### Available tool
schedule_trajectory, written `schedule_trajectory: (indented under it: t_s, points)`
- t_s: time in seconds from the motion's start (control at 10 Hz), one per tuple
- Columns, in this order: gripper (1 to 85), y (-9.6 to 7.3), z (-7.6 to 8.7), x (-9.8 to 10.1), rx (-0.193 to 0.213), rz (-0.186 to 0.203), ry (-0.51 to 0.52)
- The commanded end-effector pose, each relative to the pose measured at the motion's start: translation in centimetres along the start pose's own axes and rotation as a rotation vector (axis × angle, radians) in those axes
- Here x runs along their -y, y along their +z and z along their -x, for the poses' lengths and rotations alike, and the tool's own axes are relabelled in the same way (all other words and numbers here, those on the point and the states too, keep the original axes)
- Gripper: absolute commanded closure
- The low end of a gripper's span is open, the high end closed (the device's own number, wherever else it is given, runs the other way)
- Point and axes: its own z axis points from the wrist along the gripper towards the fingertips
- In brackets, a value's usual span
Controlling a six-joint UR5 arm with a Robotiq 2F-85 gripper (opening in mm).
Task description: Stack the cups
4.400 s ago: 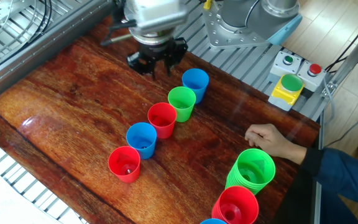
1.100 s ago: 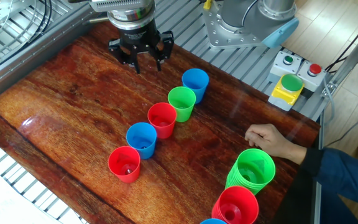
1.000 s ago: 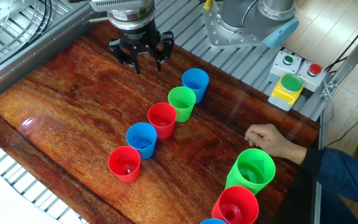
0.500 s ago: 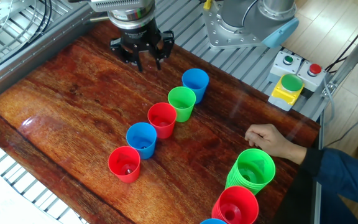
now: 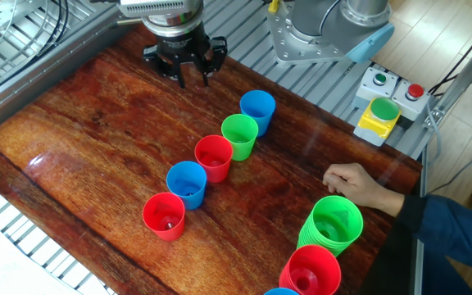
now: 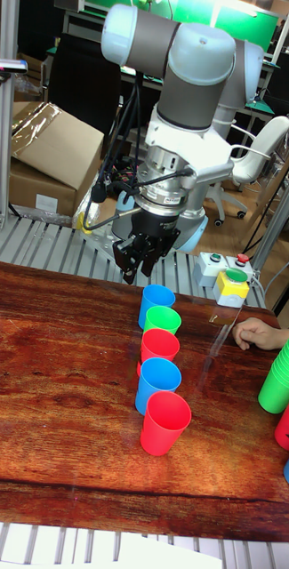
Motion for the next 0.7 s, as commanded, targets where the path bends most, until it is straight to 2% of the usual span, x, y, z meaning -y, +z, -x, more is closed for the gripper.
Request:
schedule_trajectory:
  t_s: [0.0,0.1,0.3,0.6]
  points:
    - [43.0,1.4,-0.5,-2.7,0.045,0.026,0.052]
    - [42.7,3.0,-0.7,-3.7,0.062,0.006,0.075]
    - [42.7,5.6,-1.4,-6.1,0.093,0.000,0.122]
    - [42.7,8.8,-2.0,-7.5,0.131,0.018,0.131]
